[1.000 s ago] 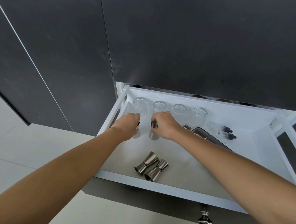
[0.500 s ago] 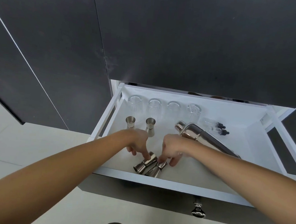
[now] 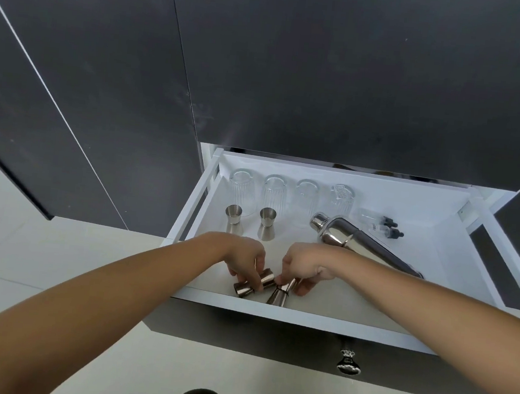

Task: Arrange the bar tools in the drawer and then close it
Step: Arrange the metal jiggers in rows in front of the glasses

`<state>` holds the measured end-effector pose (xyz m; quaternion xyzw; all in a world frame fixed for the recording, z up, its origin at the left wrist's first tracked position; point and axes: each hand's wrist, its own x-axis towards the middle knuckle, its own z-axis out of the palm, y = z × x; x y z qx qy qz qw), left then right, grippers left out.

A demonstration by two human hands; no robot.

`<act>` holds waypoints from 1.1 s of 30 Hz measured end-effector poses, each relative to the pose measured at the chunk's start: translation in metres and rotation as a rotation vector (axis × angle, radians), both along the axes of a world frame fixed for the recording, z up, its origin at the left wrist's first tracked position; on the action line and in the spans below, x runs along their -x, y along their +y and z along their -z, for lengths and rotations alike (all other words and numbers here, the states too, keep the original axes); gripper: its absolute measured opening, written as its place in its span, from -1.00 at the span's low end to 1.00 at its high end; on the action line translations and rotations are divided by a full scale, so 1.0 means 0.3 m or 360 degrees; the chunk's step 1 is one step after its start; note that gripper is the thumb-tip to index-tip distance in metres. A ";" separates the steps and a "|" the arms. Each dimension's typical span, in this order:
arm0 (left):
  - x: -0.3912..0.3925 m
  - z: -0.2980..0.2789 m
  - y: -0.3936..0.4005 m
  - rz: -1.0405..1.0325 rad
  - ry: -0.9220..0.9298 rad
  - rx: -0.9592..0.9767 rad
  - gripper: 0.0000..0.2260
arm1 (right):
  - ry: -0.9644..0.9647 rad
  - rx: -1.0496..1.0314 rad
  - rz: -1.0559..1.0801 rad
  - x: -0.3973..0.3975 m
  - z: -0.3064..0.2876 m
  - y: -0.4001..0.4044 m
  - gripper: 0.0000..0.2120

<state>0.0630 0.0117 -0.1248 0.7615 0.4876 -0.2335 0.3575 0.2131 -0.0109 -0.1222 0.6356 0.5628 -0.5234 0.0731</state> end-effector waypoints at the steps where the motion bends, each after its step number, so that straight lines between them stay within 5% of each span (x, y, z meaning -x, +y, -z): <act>1: 0.003 0.002 -0.002 0.0049 0.0041 -0.0034 -0.54 | 0.0057 -0.0027 0.0014 -0.006 -0.004 0.000 -0.81; 7: 0.069 -0.055 0.012 0.0050 0.0078 -0.0188 -0.56 | 0.0410 -0.0437 0.0136 -0.036 -0.021 0.001 -0.80; 11: 0.168 -0.143 0.015 -0.0246 -0.0241 -0.0145 -0.67 | 0.0179 -0.0930 0.0007 -0.048 -0.058 0.000 -0.51; 14: 0.213 -0.157 0.013 -0.0269 -0.0238 -0.0537 -0.72 | 0.0137 -0.1132 -0.0088 -0.031 -0.057 0.001 -0.56; 19: 0.206 -0.142 0.012 -0.0232 -0.0136 -0.0870 -0.68 | 0.0089 -0.1205 -0.0227 0.027 -0.049 0.012 -0.65; 33: 0.184 -0.097 0.025 -0.0043 -0.0078 -0.0781 -0.56 | -0.0072 -0.1201 -0.0359 0.086 -0.009 0.028 -0.59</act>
